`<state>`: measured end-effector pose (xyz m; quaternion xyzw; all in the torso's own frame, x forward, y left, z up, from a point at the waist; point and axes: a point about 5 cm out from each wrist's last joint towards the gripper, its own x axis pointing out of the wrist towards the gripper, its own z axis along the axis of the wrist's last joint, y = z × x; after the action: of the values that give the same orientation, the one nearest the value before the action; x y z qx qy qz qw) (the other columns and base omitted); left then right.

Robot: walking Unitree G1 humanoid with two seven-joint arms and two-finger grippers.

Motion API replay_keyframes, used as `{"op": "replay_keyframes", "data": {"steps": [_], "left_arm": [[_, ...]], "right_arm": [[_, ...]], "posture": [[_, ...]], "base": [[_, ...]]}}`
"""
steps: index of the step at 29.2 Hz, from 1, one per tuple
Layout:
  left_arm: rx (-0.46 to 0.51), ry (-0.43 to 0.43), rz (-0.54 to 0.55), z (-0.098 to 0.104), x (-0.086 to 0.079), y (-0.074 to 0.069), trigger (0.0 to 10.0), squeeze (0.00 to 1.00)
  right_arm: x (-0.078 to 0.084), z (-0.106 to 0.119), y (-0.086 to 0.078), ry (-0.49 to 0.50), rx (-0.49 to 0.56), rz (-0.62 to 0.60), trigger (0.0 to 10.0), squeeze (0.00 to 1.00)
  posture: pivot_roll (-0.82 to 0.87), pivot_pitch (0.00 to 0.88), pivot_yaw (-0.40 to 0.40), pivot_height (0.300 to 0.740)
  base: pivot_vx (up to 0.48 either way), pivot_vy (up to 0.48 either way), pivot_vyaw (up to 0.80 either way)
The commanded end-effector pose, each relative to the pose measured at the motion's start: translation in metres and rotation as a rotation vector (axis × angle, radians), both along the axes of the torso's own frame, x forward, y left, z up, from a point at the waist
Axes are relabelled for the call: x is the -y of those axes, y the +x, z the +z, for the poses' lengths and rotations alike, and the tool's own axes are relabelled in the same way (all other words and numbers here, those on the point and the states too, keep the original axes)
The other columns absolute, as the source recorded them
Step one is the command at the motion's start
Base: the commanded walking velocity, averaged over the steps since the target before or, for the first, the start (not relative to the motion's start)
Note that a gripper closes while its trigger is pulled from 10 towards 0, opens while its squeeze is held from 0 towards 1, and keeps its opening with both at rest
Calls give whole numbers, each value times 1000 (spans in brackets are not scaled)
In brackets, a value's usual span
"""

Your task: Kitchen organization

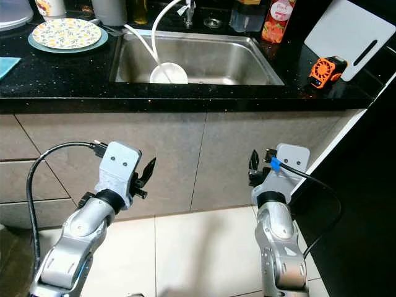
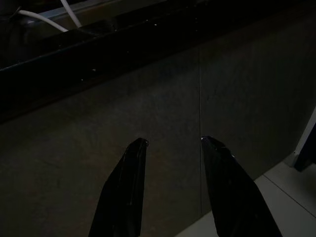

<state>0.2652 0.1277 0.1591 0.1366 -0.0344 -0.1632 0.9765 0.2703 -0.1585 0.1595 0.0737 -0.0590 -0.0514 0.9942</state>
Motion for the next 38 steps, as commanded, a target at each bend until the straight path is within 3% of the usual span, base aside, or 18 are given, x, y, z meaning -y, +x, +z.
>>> {"op": "replay_keyframes", "data": {"steps": [1, 38], "left_arm": [[-2, 0, -14, -2, 3, -3, 10000, 0], [-6, -13, -16, -1, 5, -3, 10000, 0]], "right_arm": [[0, -1, -1, -2, -8, 4, 10000, 0], [4, -1, -3, 3, -17, 4, 10000, 0]], "posture": [[200, 63, -101, 740], [198, 87, -110, 740]], "base": [[0, 0, 0], [0, 0, 0]]}}
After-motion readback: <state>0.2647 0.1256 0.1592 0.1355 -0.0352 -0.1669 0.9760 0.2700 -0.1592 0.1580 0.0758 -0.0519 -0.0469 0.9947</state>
